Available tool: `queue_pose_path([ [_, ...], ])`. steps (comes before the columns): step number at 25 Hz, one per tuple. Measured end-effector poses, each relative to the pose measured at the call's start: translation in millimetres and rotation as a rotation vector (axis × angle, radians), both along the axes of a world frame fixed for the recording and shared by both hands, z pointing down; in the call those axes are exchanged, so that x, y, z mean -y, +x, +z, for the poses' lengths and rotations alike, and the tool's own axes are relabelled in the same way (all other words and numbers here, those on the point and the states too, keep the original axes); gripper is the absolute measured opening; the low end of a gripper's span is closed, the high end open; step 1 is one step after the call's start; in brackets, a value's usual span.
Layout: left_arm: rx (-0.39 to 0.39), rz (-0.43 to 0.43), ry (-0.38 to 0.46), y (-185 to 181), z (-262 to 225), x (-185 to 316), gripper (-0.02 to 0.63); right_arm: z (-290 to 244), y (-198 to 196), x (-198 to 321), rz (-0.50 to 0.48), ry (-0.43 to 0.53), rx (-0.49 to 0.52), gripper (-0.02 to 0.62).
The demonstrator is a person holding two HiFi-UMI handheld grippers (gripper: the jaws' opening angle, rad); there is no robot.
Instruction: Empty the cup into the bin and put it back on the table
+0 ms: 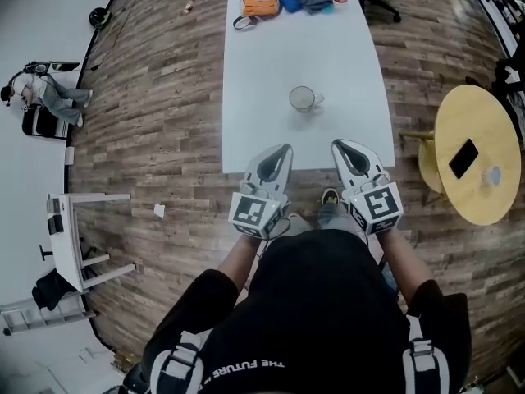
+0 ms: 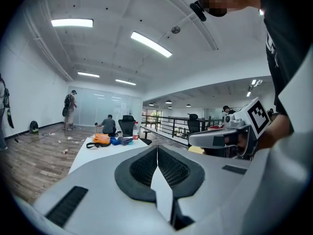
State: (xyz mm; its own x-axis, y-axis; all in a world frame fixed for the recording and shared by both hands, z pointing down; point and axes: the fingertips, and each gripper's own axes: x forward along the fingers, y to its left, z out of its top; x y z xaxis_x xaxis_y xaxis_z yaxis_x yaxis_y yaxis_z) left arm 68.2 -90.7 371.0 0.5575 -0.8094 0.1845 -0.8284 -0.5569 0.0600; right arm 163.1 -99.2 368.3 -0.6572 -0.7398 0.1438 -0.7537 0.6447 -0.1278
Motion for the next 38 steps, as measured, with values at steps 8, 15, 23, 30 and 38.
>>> queue_pose_path([
  [8, -0.023, 0.053, -0.065, -22.8, 32.6, 46.7, 0.023, 38.7, -27.5, 56.2, 0.03, -0.045, -0.074, 0.017],
  [15, -0.011, 0.118, -0.107, -23.2, 57.4, 76.0, 0.023, 94.9, -26.4, 108.2, 0.066, -0.092, -0.211, 0.02],
  [23, 0.044, 0.124, -0.152, -22.4, 99.5, 110.3, 0.023, 188.4, -18.1, 173.5, 0.073, -0.202, -0.33, 0.126],
  [30, 0.058, 0.11, -0.225, -30.3, 175.4, 153.3, 0.266, 223.2, -30.5, 198.4, 0.041, -0.213, -0.359, 0.126],
  [38, 0.058, 0.199, -0.21, -26.8, 203.2, 172.1, 0.326, 233.1, -43.2, 216.0, 0.016, -0.198, -0.337, 0.104],
])
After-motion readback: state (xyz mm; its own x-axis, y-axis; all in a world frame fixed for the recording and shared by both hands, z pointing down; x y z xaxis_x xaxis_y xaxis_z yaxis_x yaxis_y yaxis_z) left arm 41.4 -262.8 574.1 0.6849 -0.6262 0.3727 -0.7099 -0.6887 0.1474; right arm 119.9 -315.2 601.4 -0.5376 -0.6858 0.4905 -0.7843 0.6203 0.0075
